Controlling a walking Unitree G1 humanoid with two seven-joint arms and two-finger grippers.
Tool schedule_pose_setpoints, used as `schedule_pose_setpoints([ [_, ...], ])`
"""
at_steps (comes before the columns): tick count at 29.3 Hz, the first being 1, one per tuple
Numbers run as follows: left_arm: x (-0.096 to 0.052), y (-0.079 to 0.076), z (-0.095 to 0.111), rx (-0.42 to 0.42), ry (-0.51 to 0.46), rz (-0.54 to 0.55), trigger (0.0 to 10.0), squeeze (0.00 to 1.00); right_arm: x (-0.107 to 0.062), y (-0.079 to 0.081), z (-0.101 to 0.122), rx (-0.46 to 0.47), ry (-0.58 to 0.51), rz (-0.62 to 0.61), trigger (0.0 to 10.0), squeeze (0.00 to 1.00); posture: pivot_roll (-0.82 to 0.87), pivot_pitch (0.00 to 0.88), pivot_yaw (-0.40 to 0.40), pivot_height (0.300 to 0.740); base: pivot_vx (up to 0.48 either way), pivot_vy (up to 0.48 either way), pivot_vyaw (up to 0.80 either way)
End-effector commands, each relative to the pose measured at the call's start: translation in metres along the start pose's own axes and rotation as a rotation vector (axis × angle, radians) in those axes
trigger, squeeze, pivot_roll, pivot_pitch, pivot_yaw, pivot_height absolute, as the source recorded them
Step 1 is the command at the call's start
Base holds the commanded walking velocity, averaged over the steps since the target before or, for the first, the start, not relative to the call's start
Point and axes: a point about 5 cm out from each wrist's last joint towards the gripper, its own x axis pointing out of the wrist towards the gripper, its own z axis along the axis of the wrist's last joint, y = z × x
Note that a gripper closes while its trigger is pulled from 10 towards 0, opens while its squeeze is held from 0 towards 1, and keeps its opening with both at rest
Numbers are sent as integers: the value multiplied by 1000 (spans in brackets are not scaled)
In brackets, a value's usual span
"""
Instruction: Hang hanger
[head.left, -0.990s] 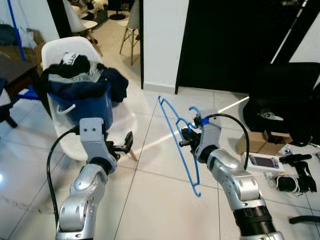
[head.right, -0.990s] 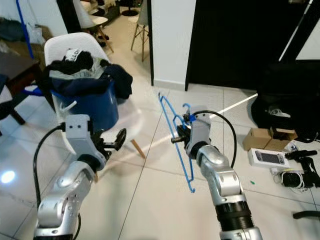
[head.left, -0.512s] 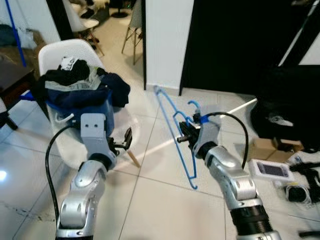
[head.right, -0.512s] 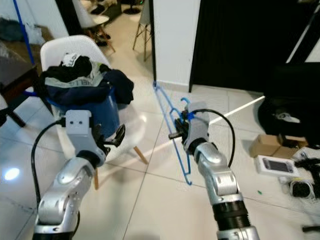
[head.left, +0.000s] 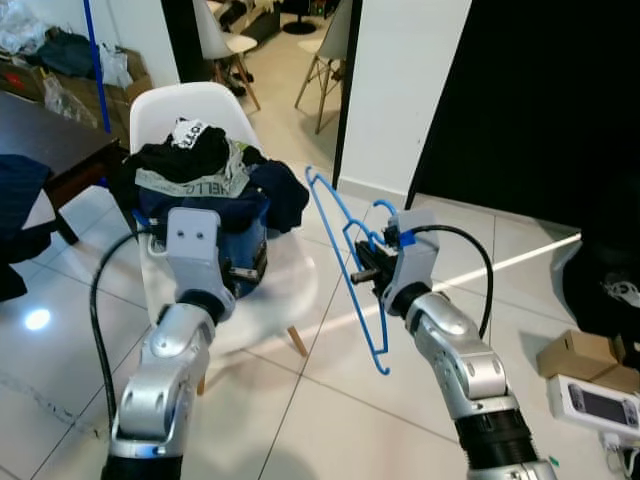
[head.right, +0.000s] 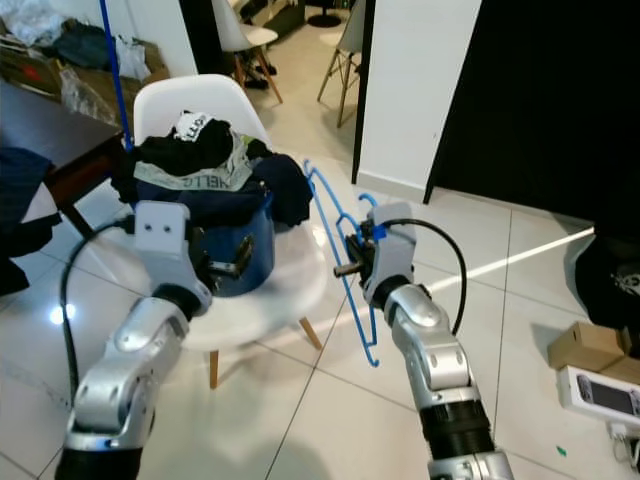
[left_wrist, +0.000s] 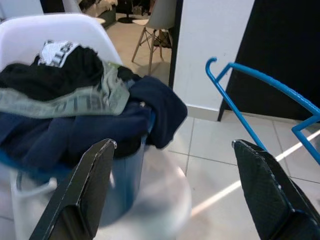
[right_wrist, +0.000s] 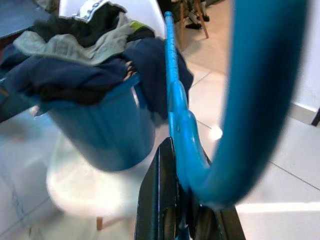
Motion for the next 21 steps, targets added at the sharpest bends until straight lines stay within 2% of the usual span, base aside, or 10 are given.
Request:
schedule_pose_setpoints([
  [1,1,0,5,8,-19,-11,10000,0,-2,-6,-4,8,5,-24,10000,0,22,132,0,740,352,0,0],
  [8,7,3,23,39,-77,-10,10000,0,-2,-6,-2,9,-22,-19,10000,0,23,130,2,740,354,0,0],
  [21,10,1,29,58,-94,-19,10000,0,-2,-5,-3,20,-30,-12,10000,0,25,122,3,740,353,0,0],
])
